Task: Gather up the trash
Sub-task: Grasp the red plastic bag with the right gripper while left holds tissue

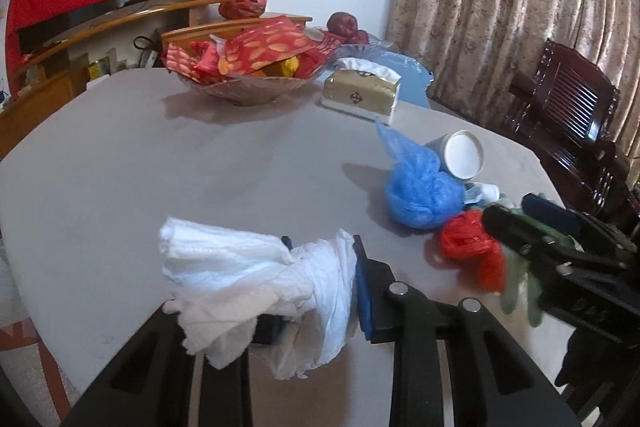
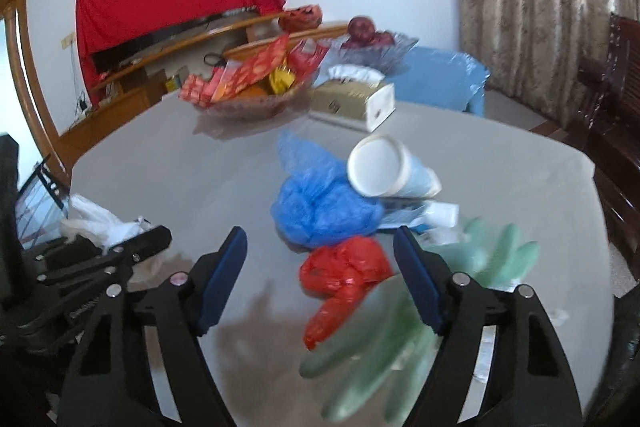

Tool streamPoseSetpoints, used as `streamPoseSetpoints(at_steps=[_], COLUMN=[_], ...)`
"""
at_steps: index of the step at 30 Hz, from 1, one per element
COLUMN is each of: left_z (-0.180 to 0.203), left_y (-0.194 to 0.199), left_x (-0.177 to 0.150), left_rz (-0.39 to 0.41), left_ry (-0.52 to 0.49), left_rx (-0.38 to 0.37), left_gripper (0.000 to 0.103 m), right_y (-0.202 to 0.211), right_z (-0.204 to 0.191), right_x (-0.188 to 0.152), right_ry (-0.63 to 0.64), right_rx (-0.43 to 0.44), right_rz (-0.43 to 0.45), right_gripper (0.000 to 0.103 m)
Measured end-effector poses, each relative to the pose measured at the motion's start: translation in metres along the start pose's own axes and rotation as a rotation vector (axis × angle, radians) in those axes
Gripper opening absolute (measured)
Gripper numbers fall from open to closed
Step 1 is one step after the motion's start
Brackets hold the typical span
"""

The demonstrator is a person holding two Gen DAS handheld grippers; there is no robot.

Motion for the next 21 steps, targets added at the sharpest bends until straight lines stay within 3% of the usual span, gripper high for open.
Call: streamPoseSetpoints(at_steps=[9, 16, 21], left_z=[-0.004, 0.004, 0.006], left_y=[-0.009, -0.003, 0.003], left_x=[-0.003, -0.001, 0.002], left_rz=[-0.023, -0.009, 0.001], left_ry=[0.015, 0.013, 0.013], left_rx=[-0.008, -0.023, -0.023], left_gripper=[0.029, 0.029, 0.029], right_y=[-0.030, -0.033, -0.011], right_z=[0.001, 0.004, 0.013], right_x=[-0.014, -0.018, -0.009], right_ry=[0.050, 0.074, 0.015], right_rx=[-0.047, -0.070, -0.016], right_rz=[-0.080, -0.100, -0.057], right_gripper=[0.067, 0.034, 0.028])
Point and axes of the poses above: each gripper's, at about its wrist camera, not at the fingertips, and y roughly against the way its jaws point, z to its right, x to its top, the point moved 1 cm from there along -y, roughly the way its jaws point, and after that the axes turned 1 degree about x, right-handed, at the moved point
